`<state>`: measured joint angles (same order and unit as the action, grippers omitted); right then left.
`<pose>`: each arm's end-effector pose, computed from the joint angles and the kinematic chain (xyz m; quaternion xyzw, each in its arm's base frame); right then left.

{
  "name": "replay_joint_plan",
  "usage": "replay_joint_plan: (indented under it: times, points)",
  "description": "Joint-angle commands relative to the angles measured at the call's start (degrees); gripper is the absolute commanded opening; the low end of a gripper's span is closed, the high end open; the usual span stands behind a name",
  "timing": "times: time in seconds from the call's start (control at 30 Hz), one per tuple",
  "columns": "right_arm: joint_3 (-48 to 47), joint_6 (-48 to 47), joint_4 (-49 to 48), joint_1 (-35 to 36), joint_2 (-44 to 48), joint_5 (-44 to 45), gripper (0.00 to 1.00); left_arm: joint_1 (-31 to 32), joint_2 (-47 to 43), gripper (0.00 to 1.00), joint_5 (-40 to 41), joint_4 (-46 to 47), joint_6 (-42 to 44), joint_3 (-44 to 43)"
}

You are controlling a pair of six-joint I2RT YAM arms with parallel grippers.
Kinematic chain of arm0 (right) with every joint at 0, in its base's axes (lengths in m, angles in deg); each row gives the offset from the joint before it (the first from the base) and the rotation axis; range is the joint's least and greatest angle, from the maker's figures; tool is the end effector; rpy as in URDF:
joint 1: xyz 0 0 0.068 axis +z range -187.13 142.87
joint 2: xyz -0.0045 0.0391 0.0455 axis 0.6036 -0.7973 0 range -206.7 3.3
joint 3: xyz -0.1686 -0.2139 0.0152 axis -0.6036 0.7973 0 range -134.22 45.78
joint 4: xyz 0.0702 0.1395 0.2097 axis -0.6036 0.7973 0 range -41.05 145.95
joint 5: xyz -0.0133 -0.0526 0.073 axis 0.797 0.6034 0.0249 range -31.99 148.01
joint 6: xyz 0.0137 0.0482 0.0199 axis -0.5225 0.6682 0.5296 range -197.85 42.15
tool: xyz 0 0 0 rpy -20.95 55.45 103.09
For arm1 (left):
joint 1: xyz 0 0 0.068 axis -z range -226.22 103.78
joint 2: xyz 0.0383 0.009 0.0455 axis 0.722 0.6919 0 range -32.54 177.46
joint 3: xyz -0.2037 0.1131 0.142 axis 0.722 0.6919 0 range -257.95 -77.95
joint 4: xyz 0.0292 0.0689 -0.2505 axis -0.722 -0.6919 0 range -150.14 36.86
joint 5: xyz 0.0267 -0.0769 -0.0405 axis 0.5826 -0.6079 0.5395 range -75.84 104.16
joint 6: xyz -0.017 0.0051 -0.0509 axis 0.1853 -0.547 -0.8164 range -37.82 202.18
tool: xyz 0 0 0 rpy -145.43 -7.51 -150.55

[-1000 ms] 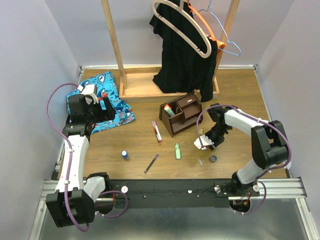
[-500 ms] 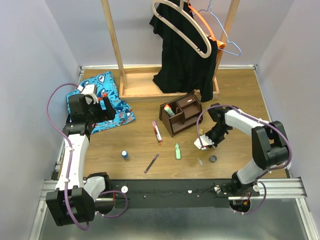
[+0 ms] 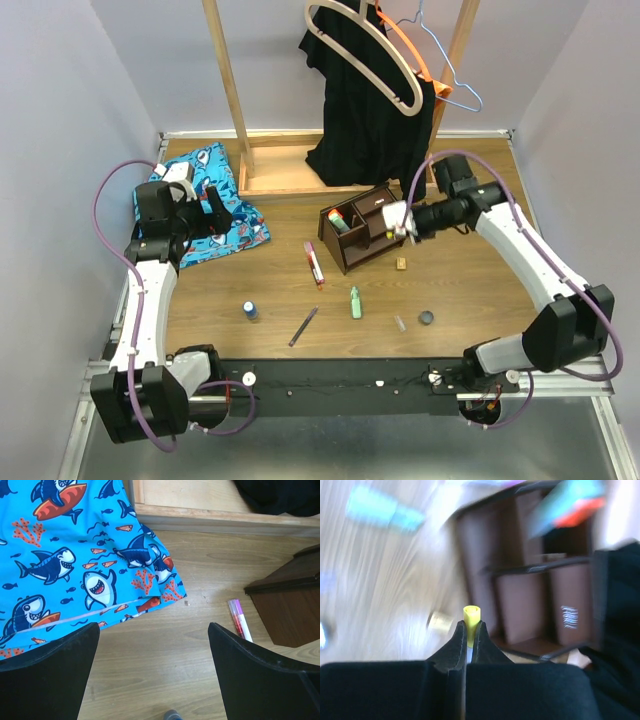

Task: Sort the stationery into containers
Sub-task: Place the pen in the storage box.

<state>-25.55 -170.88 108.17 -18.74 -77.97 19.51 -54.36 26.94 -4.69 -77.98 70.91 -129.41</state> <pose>0.2472 0.1055 0.2960 -0.8007 0.4739 0.1543 0.3324 0.2267 0.0207 0.3077 -0.0688 0.8672 -0.1567 0.4677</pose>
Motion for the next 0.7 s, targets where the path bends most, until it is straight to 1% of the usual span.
replay_joint_plan:
  times: [0.0,0.03,0.07,0.1,0.13,0.17,0.2,0.23,0.3,0.33,0.47,0.67]
  points:
    - [-3.82,54.91,-24.36,0.33,-1.07,-13.88,0.01,0.23,1.6,0.99,-1.98,0.94,-1.48,-2.68]
    - [-3.64,62.29,-35.81,0.33,-1.6,-13.97,0.01,0.32,2.3,0.99,-1.98,1.02,-1.39,-2.94]
    - [-2.51,69.15,-41.76,0.33,-2.21,-13.71,0.01,0.32,2.56,0.99,-1.89,1.02,-1.3,-3.38]
    - [-1.89,81.22,-47.82,0.42,-3.44,-13.36,0.01,0.41,2.92,0.99,-1.46,1.02,-1.3,-3.64]
    - [-1.27,86.56,-58.76,0.59,-4.32,-12.31,0.01,0.32,3.7,0.99,-1.36,0.94,-1.13,-3.91]
    - [-0.92,90.97,-64.61,0.77,-5.11,-10.91,0.01,0.41,4.14,0.99,-1.28,0.93,-1.04,-4.69]
    - [-1.26,98.15,-68.59,1.29,-5.99,-9.59,0.01,0.41,4.5,0.99,-1.28,0.93,-0.95,-4.96]
    - [-1.79,100.83,-74.63,1.38,-8.09,-7.57,0.01,0.41,5.2,0.99,-1.19,0.93,-0.86,-5.31]
    - [-3.19,106.19,-78.98,1.73,-10.21,-6.68,0.01,0.41,5.73,0.99,-1.01,1.02,-0.69,-5.84]
    - [-3.46,107.35,-82.39,1.82,-11.7,-6.07,0.01,0.41,5.99,0.99,-0.92,1.11,-0.6,-6.02]
    - [-2.77,109.29,-87.6,2.26,-13.99,-5.8,0.01,0.41,6.43,0.99,-0.84,0.32,0.37,-6.54]
    - [1.79,108.33,-93.4,4.81,-14.09,-4.83,0.01,0.41,8.1,0.99,-0.84,-0.56,1.25,-7.68]
